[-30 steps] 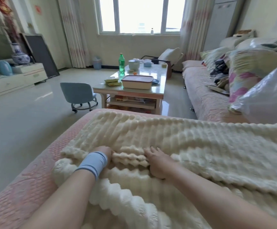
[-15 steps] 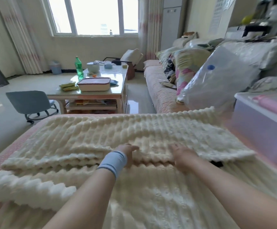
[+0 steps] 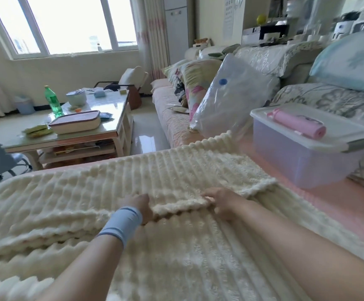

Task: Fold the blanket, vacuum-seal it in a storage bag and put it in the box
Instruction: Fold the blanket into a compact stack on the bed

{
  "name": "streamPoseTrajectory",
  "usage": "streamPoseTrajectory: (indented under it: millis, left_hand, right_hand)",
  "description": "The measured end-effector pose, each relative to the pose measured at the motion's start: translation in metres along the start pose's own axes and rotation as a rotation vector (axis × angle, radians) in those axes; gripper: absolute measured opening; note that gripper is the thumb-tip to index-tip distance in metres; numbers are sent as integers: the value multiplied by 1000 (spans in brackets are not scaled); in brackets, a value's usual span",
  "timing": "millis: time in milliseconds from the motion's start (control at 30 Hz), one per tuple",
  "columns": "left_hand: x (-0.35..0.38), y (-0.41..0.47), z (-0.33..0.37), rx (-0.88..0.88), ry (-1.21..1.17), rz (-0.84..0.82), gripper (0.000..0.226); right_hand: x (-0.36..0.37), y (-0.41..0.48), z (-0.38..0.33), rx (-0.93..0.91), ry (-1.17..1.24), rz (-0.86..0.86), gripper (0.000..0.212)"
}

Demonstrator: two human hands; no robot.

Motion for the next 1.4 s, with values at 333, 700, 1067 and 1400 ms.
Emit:
streamPoseTrajectory:
  millis: [333,700,1067,1400]
  left_hand:
    - [47,30,124,284,-128,-269,76]
    - [0,-66,15,287,-389,247,27]
    - [44,-228,-178,-82,-479,12,9]
    - [95,-268,-248,-137,30,-193,88]
  right_hand:
    - [-1,-2,117,226,-345,158,55]
    - [-5,-30,-24,88,-546,26,64]
    - [99,-158,-300,-578,269,-69,33]
    - [139,-168,-315,-500,-361,140,40]
Point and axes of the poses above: each hand's wrist, its own y-axis towards the middle knuckle, its own x-axis out of the palm, z = x × y, the point moved 3 cm from there along y, towards the middle knuckle, and after that the axes turned 5 degrees about -y, right-handed, at the moved point
